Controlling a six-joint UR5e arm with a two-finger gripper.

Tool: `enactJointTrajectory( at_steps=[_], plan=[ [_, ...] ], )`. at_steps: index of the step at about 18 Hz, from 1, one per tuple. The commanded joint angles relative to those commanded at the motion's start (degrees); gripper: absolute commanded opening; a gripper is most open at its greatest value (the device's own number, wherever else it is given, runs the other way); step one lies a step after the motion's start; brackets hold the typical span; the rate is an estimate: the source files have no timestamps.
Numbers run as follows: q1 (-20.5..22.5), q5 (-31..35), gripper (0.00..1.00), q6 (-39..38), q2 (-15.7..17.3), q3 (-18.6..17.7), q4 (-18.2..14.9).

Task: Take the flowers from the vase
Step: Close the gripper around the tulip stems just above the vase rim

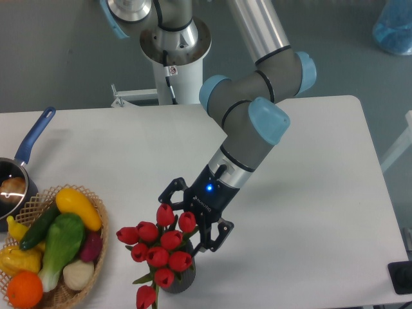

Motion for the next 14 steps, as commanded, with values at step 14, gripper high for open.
enactJointTrajectory(
  at_steps=[14],
  plan=[
    [1.2,-4.3,0.0,0.0,0.4,-0.1,0.0]
  ],
)
